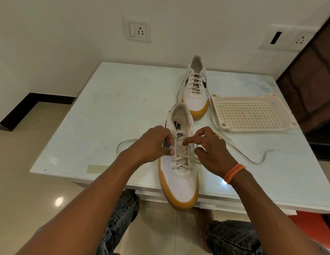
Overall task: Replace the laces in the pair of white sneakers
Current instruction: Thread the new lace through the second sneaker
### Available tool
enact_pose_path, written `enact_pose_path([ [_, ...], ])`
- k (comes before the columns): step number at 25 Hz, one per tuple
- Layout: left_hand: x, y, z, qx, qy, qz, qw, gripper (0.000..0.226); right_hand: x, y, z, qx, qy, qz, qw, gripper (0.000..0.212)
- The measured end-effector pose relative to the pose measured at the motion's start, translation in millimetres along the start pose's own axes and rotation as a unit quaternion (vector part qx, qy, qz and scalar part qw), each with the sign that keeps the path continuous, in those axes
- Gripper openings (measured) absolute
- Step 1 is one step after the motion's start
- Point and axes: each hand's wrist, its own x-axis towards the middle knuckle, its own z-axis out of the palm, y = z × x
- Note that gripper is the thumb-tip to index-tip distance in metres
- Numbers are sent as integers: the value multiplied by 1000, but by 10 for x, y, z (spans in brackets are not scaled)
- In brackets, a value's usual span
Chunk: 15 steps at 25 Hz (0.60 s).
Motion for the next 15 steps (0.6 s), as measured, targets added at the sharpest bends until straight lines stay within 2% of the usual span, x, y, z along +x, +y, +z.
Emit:
enact_pose_path([
  [5, -7, -5, 38, 19, -30, 18, 999, 7, -1, -9, -8, -3, -5, 8, 1000, 41],
  [8, -37, 25, -56, 89, -36, 22, 995, 6, -10, -9, -16, -31, 7, 5, 999, 41],
  [10, -80, -24, -233, 166, 9, -22, 986, 9, -12, 4, -22, -53, 26, -1, 998, 40],
  [13, -162, -266, -522, 232, 145, -149, 950, 16, -3, 19, -28, -47, 34, 1, 998, 37],
  [15, -172, -402, -545, 229, 153, -211, 938, 15, 0, 8, -23, -30, 22, 2, 999, 36],
])
